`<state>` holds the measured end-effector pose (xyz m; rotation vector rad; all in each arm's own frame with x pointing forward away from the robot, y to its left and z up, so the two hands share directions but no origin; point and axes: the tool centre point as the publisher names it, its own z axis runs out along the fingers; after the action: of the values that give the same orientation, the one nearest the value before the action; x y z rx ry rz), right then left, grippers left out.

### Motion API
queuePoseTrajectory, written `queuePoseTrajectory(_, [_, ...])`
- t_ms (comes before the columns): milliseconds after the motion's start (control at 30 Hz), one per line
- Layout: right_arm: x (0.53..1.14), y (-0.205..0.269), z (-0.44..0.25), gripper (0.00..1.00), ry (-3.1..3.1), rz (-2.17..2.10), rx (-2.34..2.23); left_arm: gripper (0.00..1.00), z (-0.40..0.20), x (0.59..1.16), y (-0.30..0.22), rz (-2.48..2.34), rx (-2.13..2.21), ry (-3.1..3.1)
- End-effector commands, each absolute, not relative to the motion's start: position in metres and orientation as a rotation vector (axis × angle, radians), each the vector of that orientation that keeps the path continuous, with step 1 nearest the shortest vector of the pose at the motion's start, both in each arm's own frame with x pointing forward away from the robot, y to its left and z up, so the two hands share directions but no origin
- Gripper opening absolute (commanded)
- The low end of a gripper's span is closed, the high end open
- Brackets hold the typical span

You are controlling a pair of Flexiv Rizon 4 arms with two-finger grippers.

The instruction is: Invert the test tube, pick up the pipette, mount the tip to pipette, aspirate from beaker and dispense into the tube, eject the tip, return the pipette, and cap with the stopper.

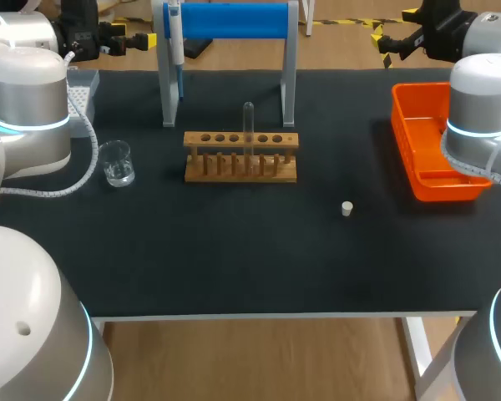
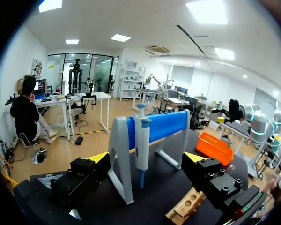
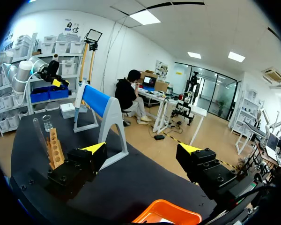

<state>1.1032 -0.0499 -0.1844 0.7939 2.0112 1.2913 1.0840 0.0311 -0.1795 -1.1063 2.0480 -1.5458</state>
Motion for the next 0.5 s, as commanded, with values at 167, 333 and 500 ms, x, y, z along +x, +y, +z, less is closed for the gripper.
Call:
queuePoseTrajectory(167, [1.081,-0.038,-0.178,1.0,2.038,1.373,0.7,1.0,-0.181,1.084,0.03,-1.547,-1.106,2.039])
queuePoseTrajectory(333, [1.047,-0.021,-0.176,1.0,2.065,1.471,0.579,1.0,-0.181,1.084,0.03,-1.547,-1.106,2.039])
queuePoseTrajectory(500, [1.006,0.003,-0.179,1.0,2.097,1.618,0.442,1.0,-0.181,1.084,0.03,-1.547,-1.106,2.039])
